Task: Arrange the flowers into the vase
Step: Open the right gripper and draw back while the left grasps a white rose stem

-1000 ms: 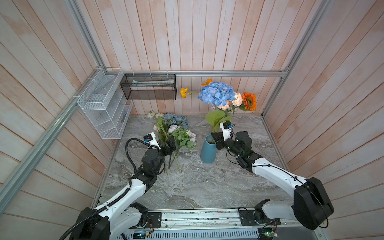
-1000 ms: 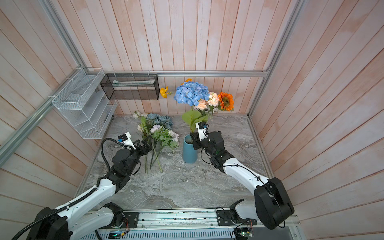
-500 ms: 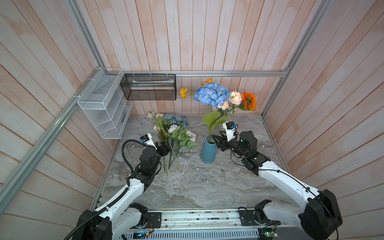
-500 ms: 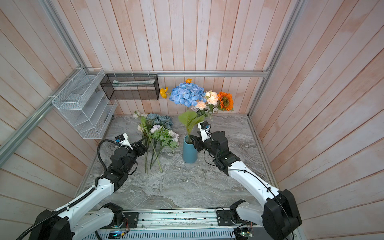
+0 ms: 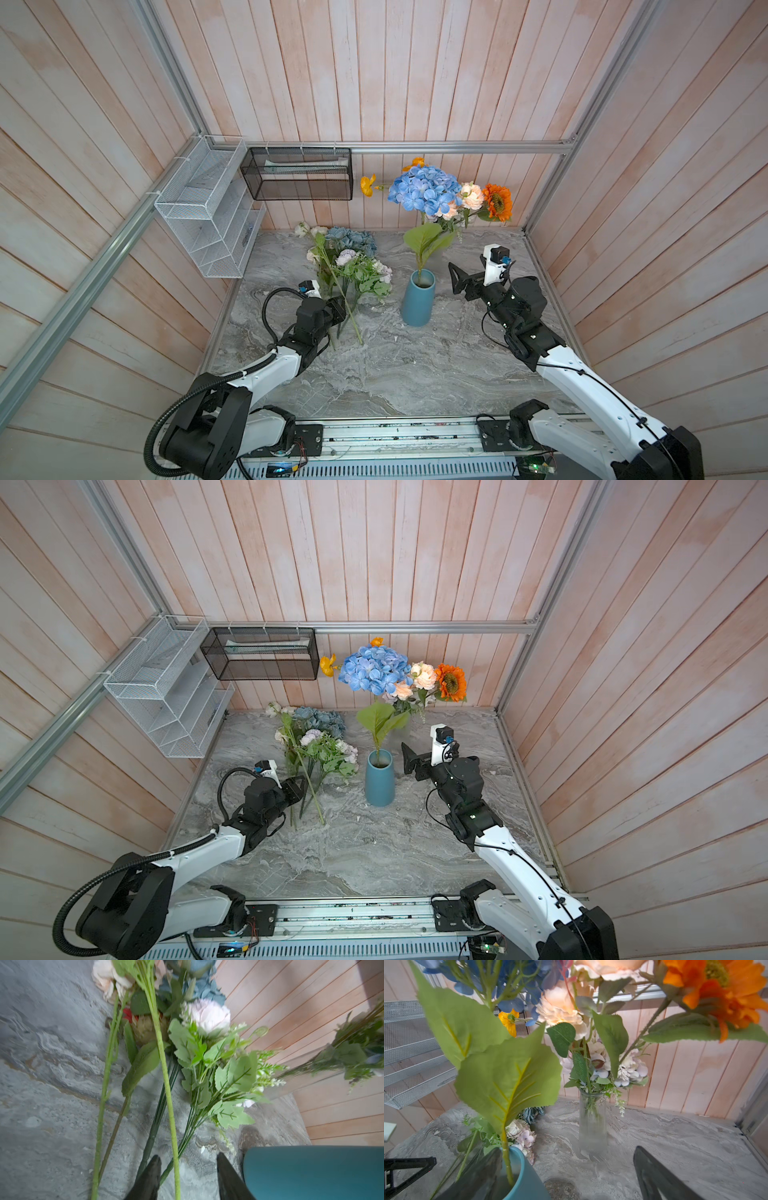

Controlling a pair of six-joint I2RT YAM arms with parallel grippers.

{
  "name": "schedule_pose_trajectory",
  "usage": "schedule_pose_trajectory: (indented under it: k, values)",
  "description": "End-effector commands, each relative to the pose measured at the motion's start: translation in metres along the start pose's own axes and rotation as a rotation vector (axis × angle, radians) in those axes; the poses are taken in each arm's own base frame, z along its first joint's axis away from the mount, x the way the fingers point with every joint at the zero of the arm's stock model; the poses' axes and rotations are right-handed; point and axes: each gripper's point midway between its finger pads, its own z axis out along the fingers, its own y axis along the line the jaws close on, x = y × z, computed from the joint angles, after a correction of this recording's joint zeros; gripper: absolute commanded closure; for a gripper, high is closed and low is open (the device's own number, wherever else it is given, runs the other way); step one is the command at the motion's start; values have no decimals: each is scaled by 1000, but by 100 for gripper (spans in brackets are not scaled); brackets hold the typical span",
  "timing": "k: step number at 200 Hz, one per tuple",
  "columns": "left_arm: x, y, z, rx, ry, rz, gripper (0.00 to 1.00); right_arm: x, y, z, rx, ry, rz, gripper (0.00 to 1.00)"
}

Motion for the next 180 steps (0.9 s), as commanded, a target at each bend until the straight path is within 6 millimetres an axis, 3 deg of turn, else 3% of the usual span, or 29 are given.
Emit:
schedule_pose_trajectory:
  k: [1, 40, 74, 180]
  values:
    - [11, -10, 9, 43, 28, -25, 55, -12, -5, -1, 23, -61, 35, 2]
    - [28, -14, 27, 47, 68, -27, 59, -11, -7, -2, 33, -67, 27, 2]
    - [31, -15, 41, 41, 78, -23, 61, -9, -10, -4, 44, -66, 23, 2]
    - [29, 11, 63, -115, 51, 88, 65, -19, -13, -15, 67, -103, 7, 2]
